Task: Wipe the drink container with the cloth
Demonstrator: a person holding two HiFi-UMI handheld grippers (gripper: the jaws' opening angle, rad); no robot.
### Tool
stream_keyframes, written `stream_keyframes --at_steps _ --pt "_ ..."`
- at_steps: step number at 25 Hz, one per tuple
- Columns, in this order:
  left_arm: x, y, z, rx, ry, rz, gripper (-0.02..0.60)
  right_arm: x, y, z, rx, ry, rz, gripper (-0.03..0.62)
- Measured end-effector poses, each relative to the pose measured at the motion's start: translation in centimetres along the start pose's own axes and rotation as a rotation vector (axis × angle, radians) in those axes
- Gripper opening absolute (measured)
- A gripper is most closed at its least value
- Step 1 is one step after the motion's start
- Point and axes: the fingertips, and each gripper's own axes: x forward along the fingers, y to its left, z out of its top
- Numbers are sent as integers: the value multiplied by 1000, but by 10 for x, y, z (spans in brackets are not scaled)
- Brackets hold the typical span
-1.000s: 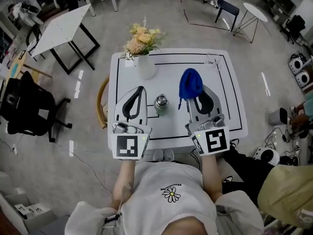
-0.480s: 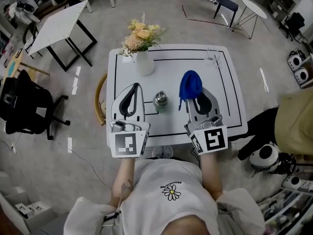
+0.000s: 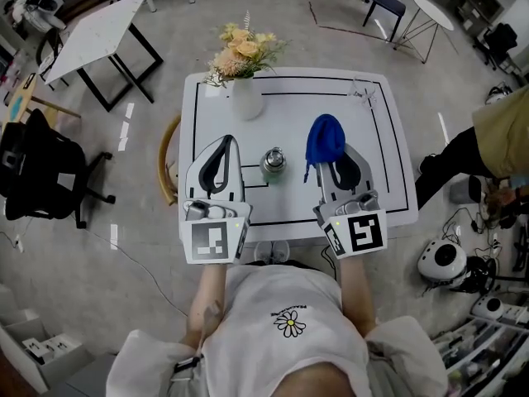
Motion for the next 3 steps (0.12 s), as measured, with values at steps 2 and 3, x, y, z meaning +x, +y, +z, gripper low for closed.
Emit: stream_keyframes --at_steps 2,3 --pt "-1 0 -1 -6 -1 -7 -2 0 0 -1 -2 3 -2 43" --pt "-1 0 -2 -8 -2 -9 -2 0 1 -2 -4 4 -3 43"
